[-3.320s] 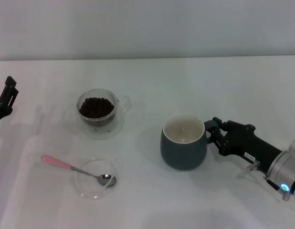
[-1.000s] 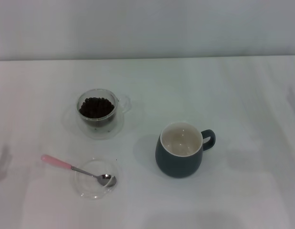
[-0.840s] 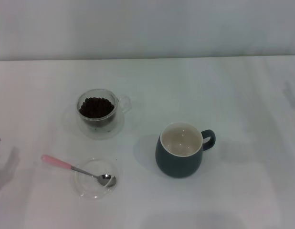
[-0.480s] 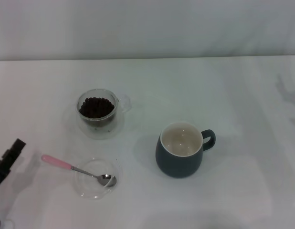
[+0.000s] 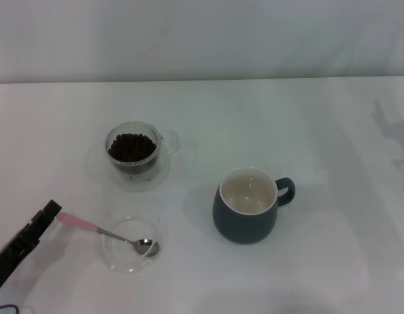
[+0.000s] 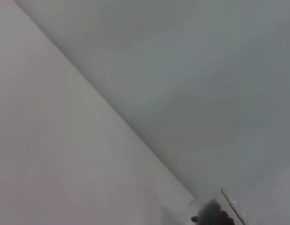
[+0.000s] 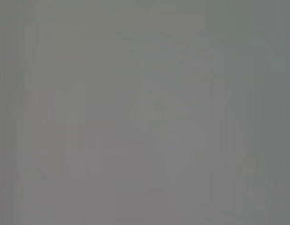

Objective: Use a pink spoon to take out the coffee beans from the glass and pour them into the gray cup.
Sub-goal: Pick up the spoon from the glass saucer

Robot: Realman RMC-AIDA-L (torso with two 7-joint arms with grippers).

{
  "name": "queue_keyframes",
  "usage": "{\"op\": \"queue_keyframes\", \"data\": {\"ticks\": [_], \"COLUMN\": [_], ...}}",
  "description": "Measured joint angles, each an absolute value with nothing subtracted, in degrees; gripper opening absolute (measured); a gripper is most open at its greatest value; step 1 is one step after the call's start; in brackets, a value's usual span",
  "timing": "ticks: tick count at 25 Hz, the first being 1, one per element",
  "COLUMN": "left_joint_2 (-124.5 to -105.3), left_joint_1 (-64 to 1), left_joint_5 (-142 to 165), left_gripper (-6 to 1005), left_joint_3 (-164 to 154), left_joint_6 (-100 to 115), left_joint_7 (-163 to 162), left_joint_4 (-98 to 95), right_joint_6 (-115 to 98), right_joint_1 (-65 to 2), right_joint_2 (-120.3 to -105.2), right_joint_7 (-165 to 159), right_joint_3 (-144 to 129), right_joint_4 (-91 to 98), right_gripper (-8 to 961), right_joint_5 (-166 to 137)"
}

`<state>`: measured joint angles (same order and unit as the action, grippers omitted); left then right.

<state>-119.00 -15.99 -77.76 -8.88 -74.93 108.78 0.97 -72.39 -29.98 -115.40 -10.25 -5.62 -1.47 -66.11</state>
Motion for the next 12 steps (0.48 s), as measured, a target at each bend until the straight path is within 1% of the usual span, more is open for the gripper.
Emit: {"op": "queue_keyframes", "data": {"ticks": [3, 5, 12], "left_joint_2": [-119.0, -119.0, -119.09], "left_joint_1": [-16.3, -16.7, -19.1], "left_joint_5": [-76.9, -76.5, -74.4], "left_gripper": [658, 467, 461], "left_joint_3": [-8.9, -8.9, -8.9], "left_joint_6": [-74.1, -73.2, -70.2], "left_joint_7": [108.7, 108.6, 107.7], "left_joint_4": [1.0, 1.0, 1.1], "right_joint_6": [-72.4, -72.4, -72.4], "right_joint_1": [-30.0, -30.0, -30.0], "right_joint_2": [-115.4, -115.4, -115.4], "right_joint_7": [-10.3, -10.4, -10.6], "right_joint_3": [-5.7, -5.7, -5.7], "right_joint_4": [-1.6, -1.7, -1.9], "right_gripper": [874, 874, 875], "right_joint_5": [-66.1, -66.2, -66.3]}}
